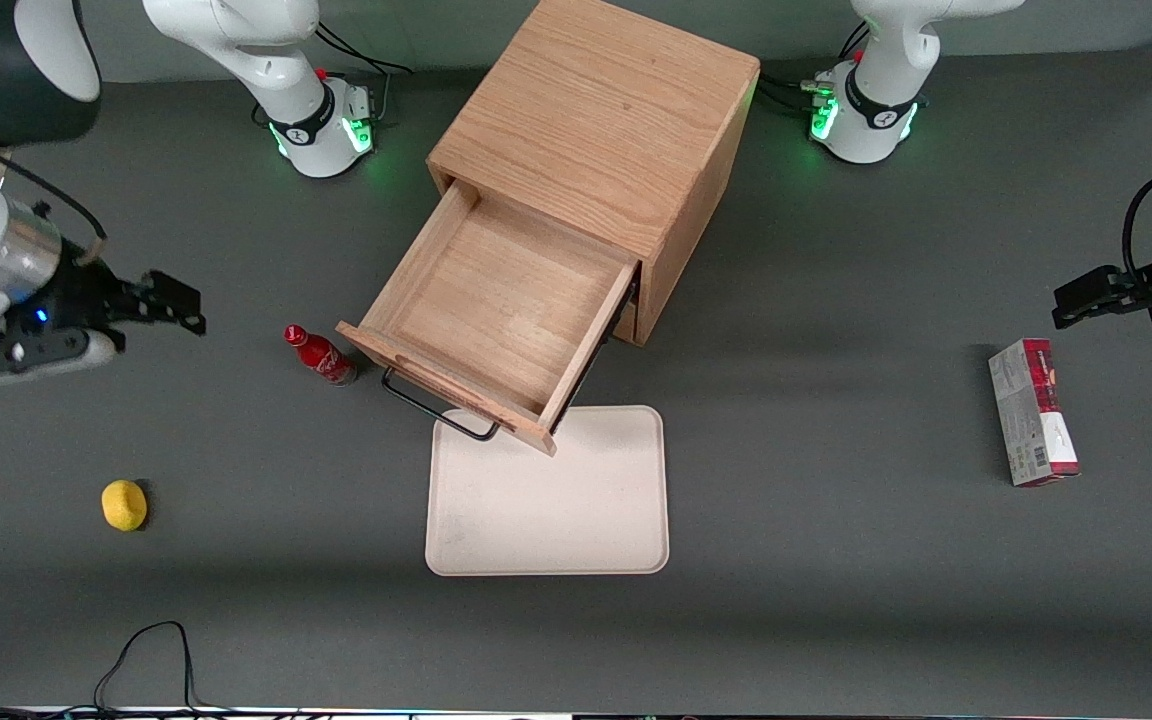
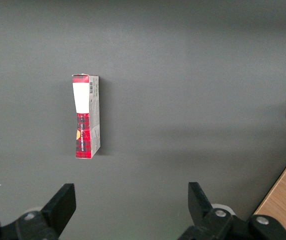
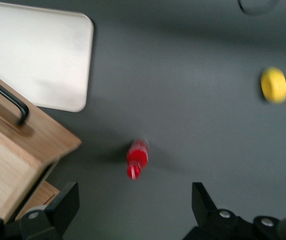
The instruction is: Open upper drawer
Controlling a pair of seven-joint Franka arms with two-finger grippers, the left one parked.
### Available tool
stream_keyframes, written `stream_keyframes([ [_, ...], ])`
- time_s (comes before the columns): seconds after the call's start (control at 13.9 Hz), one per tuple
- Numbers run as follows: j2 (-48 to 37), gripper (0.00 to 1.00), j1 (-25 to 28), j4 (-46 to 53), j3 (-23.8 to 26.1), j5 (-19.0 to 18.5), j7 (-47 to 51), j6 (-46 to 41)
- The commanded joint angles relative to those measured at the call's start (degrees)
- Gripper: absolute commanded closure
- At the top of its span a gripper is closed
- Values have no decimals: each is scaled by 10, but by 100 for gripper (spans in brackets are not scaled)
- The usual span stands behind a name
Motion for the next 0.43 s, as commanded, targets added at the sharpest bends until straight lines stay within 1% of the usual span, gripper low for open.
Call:
stream_keyframes([
  [0.0, -102, 0, 1, -114, -32, 14, 32, 13],
  [0.14, -103, 0, 0, -101, -38, 7, 32, -2],
  [0.36, -98, 0, 0, -94, -38, 6, 33, -6],
])
